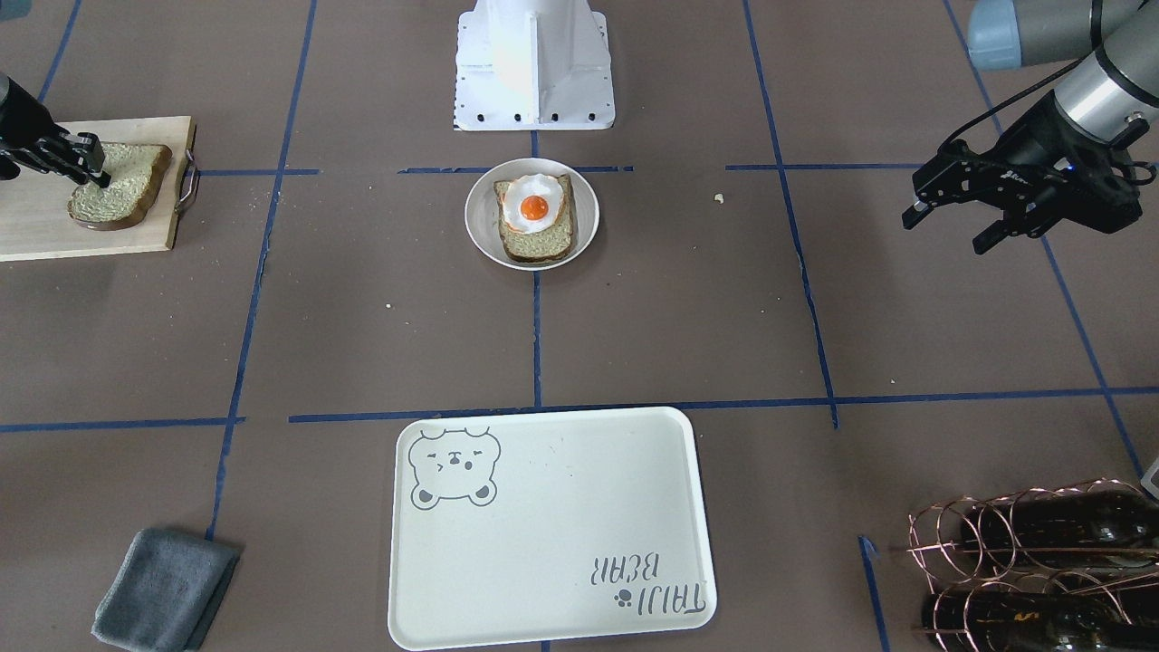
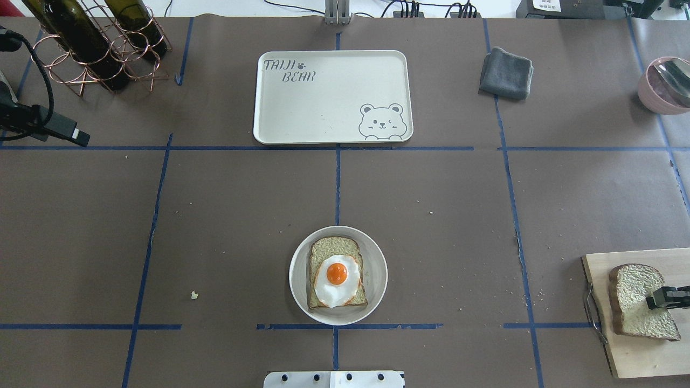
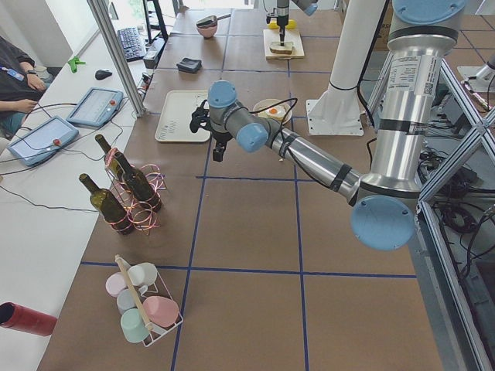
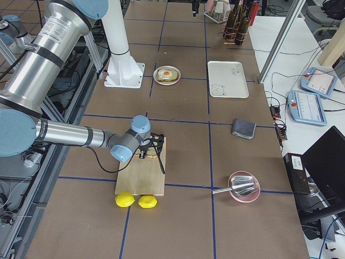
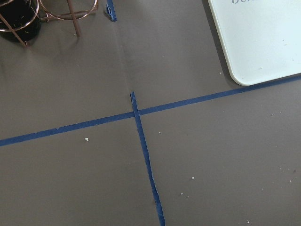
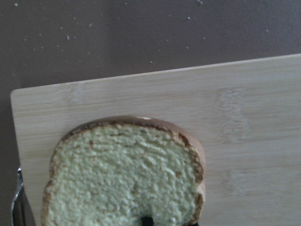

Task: Make sandwich and place on tray
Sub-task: 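Lift the bread slice with the right gripper and carry it over the plate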

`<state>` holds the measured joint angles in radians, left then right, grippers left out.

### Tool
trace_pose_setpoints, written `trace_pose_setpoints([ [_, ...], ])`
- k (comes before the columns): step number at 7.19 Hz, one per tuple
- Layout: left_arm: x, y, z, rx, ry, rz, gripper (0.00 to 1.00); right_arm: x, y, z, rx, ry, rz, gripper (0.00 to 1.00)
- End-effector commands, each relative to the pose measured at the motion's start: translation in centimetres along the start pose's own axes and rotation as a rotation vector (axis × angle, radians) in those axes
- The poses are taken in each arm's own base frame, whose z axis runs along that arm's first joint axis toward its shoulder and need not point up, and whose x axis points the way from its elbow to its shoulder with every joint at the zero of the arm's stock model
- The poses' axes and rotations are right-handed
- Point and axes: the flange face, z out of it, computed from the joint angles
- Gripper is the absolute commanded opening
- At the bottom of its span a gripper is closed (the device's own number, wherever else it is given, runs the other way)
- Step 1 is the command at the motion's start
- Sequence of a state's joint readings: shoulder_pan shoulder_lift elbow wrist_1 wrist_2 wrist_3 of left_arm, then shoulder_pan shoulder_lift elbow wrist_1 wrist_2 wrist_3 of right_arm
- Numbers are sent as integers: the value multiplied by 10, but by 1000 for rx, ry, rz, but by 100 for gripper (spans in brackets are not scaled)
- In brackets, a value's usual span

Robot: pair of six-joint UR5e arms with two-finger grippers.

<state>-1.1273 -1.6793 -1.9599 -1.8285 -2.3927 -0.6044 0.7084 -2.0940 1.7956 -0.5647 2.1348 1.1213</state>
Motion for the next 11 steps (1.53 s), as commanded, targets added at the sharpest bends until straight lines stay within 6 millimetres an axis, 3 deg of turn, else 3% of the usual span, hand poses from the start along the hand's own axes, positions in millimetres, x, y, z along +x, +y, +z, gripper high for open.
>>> trace_pose_setpoints([
  [1,-2,0,2,-3,-3,-3,100,-13,-4,-3,7,-25,-16,0],
  [2,-2,0,1,-2,-3,-4,100,-24,-4,-10,11,-46,-27,0],
  [6,-3,1,2,-4,-4,-6,100,-27,-6,-14,23,-54,-27,0],
  [7,-3,1,2,-4,-4,-6,100,-41,-9,-29,51,-90,-44,0],
  [8,-4,1,2,-5,-5,-7,100,-65,-10,-55,53,-164,-63,0],
  [9,-3,1,2,-5,-3,-6,100,-85,-35,-87,47,-283,-62,0],
  [10,-3,2,1,-3,-4,-7,100,-90,-50,-111,49,-353,-63,0],
  [11,-3,2,1,-3,-4,-7,100,-115,-65,-123,55,-405,-107,0],
])
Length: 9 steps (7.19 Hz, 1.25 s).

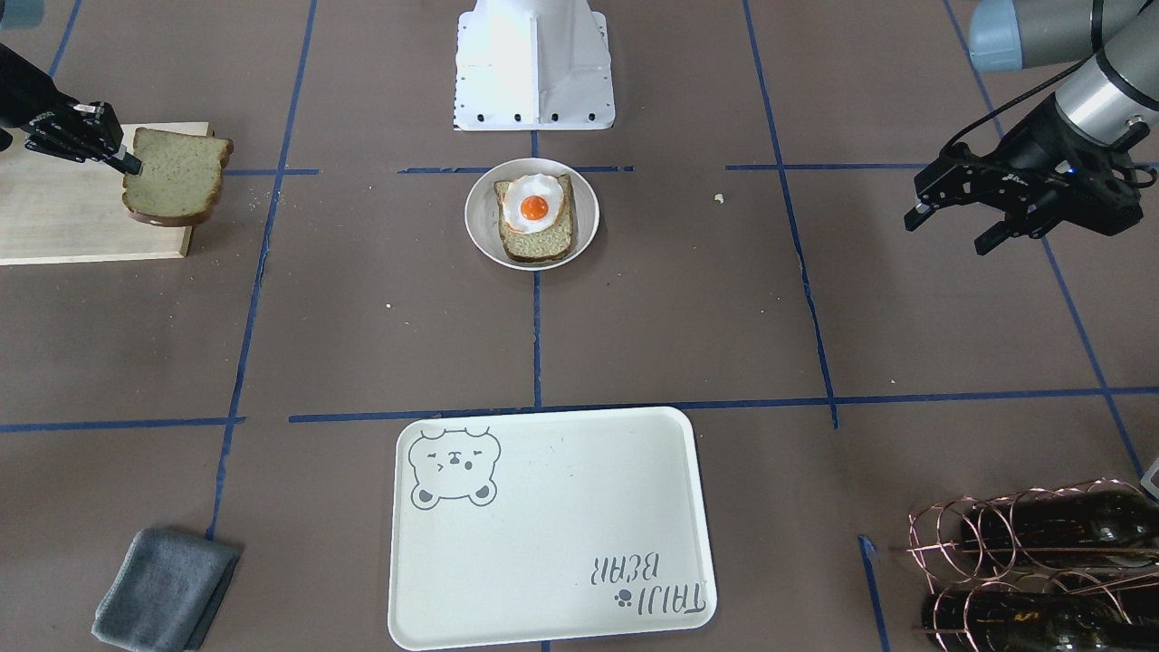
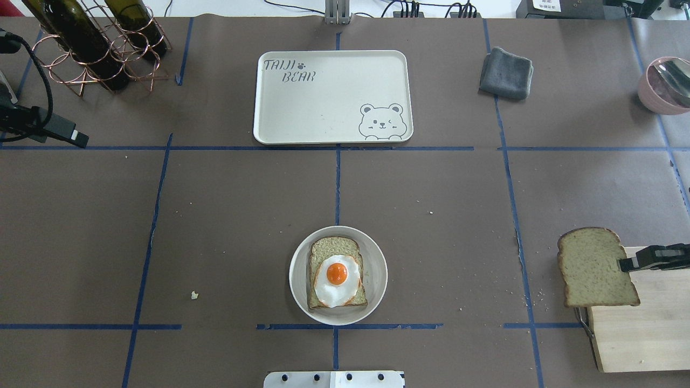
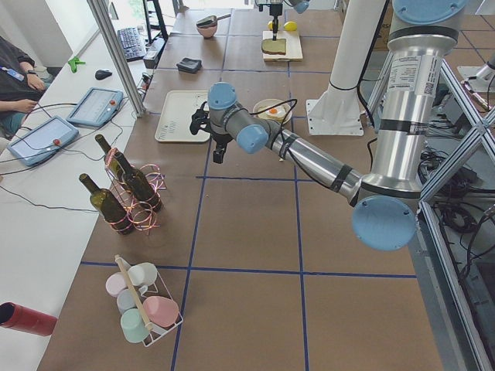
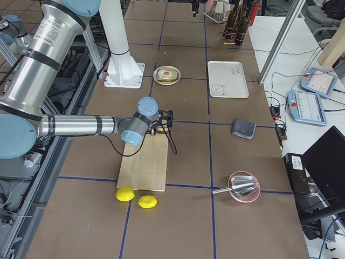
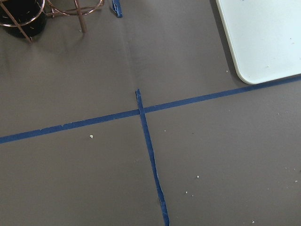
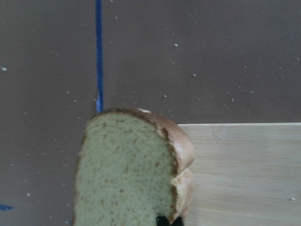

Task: Make sandwich and place on tray
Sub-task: 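Lift the bread slice with the right gripper and carry it over the plate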

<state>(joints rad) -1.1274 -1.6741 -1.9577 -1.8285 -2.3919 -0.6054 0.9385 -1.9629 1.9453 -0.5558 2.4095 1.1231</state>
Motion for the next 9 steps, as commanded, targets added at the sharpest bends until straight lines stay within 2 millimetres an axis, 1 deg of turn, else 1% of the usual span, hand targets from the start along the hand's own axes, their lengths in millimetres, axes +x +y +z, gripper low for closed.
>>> trace_pose_setpoints([
  [1,0,0,0,-1,1,-1,100,-70,-53,-7,21,-129,-24,0],
  [2,0,0,0,-2,2,-3,100,-130,-96,3,37,-203,27,0],
  [3,2,0,0,-1,4,-21,100,-181,-111,33,6,-245,33,0],
  [4,2,-2,0,1,3,-25,100,-227,-104,76,7,-254,34,0],
  [5,1,-2,2,-2,2,-28,100,-277,-92,116,27,-254,40,0],
  [6,0,-2,2,-2,1,-30,100,-315,-63,156,27,-249,29,0],
  [7,0,-2,2,-2,1,-28,100,-337,-27,194,35,-243,18,0],
  [8,-1,-2,3,-3,0,-29,100,-353,1,233,52,-230,9,0],
  [9,-2,-1,3,-5,-1,-31,100,-367,2,251,50,-220,9,0],
])
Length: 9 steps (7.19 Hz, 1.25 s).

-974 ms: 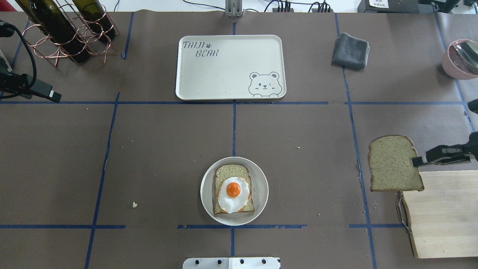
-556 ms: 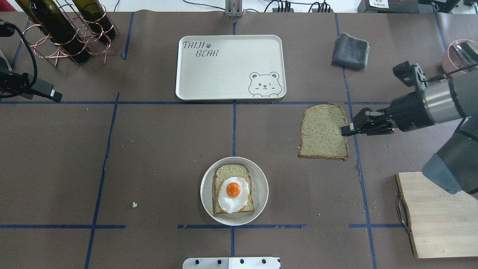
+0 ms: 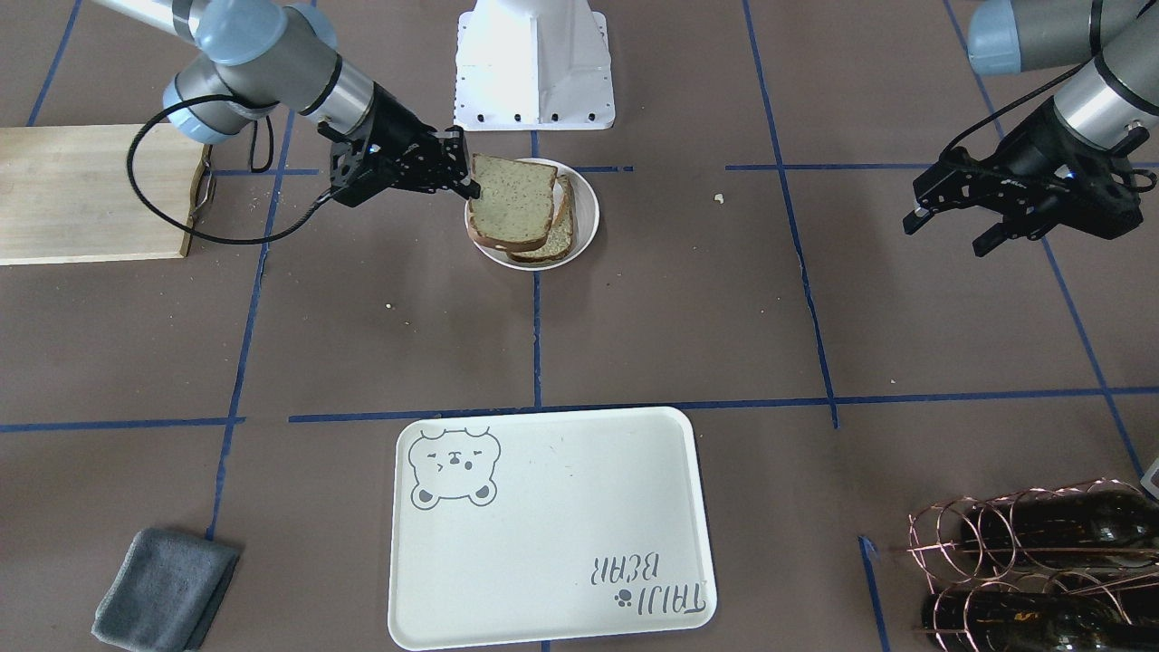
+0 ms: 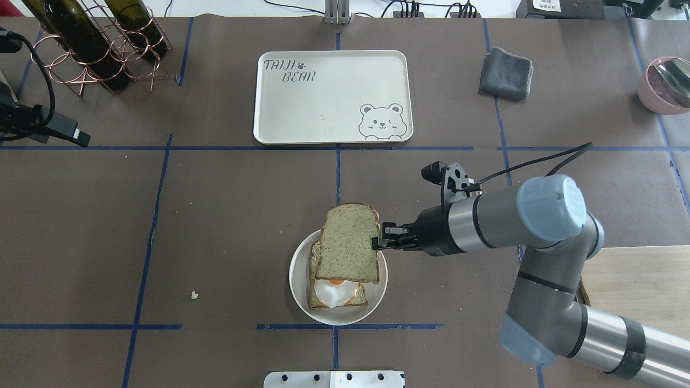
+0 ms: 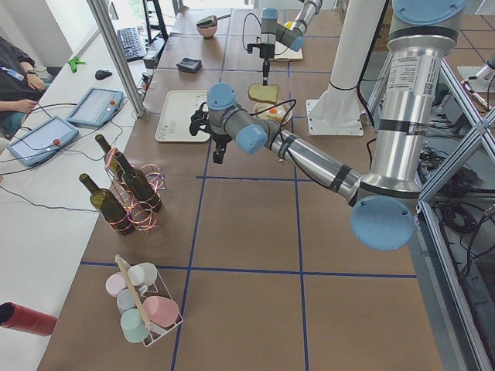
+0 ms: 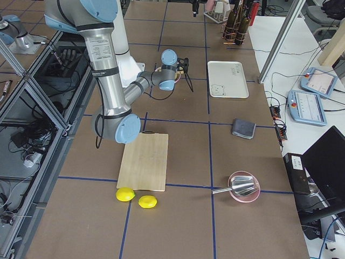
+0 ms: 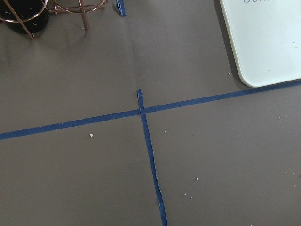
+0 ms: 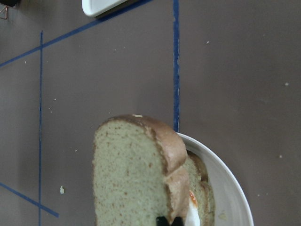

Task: Make sandwich and place on tray
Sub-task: 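Lift the bread slice with the right gripper and carry it over the plate, then lower the bread onto the egg and open the right gripper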

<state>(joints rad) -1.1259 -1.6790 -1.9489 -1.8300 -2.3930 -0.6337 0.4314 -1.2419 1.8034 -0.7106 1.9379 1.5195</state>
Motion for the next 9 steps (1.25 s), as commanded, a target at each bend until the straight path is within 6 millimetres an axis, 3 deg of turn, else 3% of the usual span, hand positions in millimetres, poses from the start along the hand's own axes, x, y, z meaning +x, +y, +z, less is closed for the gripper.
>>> trace_pose_setpoints([
  [1,-2,1,1,-3,-2,-3,100,-10,24,40,0,19,-5,0],
  [6,0,0,1,-2,1,-3,100,11,26,40,-12,55,5,0],
  [7,0,-1,1,-1,1,-3,100,10,26,41,-11,57,5,83],
  [8,3,-1,3,-5,3,-8,100,9,24,38,-9,54,7,100],
  [9,23,-12,9,-2,24,-20,100,9,16,35,-5,78,18,100],
])
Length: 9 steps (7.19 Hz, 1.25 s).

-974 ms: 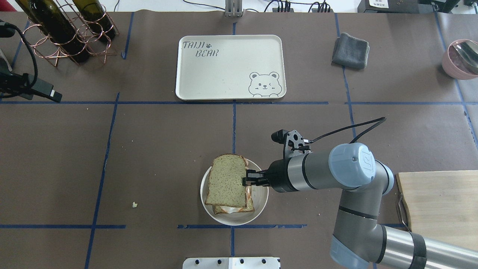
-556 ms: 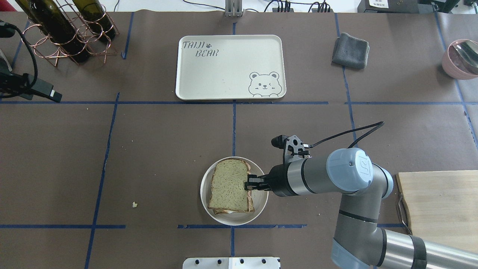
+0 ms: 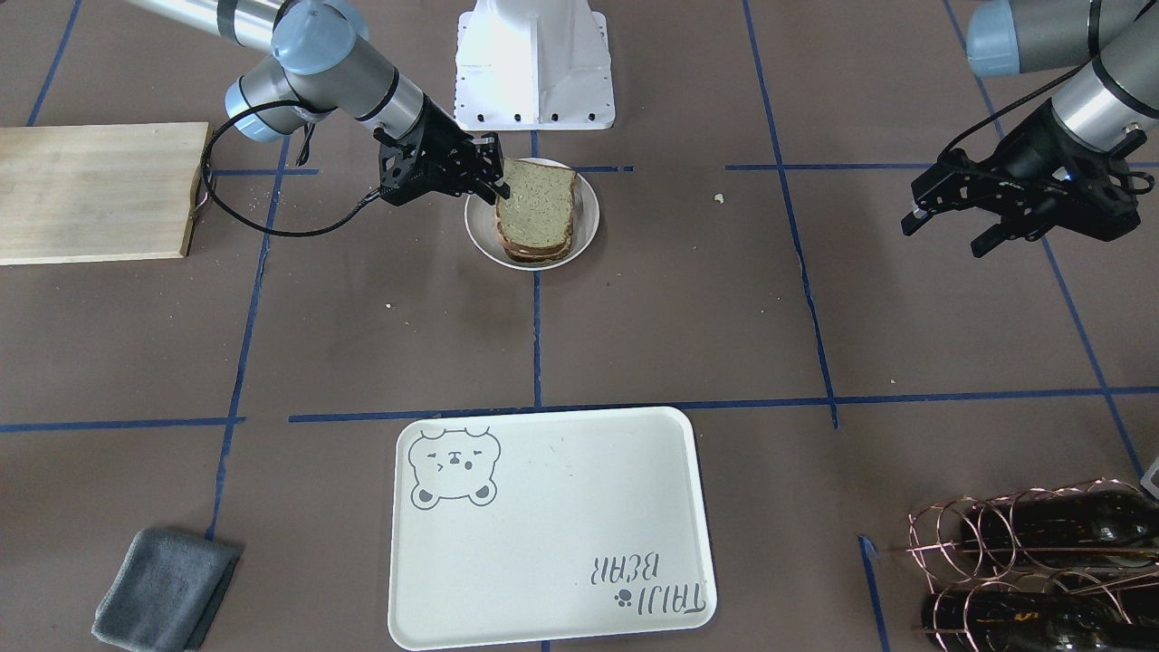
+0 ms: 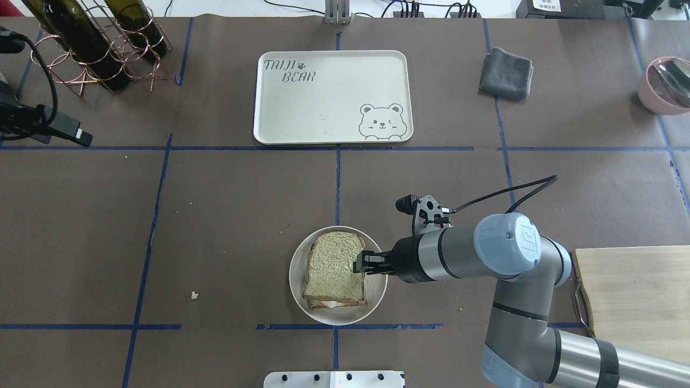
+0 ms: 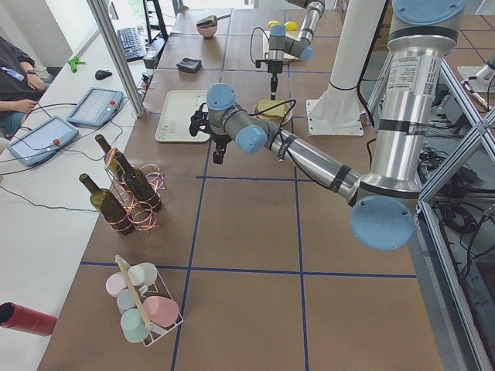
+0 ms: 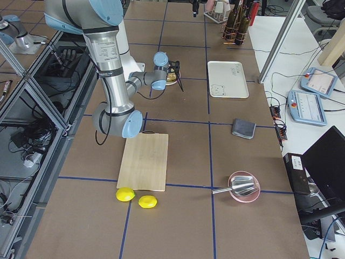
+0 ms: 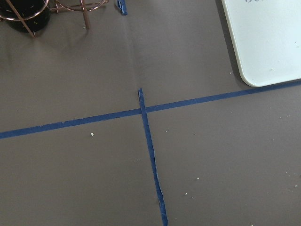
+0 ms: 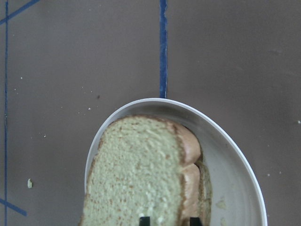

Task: Make sandwich and place on tray
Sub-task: 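Lower the bread onto the egg and open the right gripper, then withdraw the right gripper while the left gripper reaches toward the plate rim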

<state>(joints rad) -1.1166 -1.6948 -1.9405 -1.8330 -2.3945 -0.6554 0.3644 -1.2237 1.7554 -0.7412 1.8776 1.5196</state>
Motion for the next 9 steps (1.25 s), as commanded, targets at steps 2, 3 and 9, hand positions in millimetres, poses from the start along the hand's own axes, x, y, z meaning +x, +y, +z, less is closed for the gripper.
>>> trace_pose_setpoints([
  [2,89,-8,39,-9,35,-63,100,-4,-49,-40,27,205,91,100],
  [3,137,3,72,1,18,-104,100,6,-78,-62,41,263,101,100],
  [9,297,94,207,-57,-8,-253,80,126,-198,-187,-67,579,-176,100],
])
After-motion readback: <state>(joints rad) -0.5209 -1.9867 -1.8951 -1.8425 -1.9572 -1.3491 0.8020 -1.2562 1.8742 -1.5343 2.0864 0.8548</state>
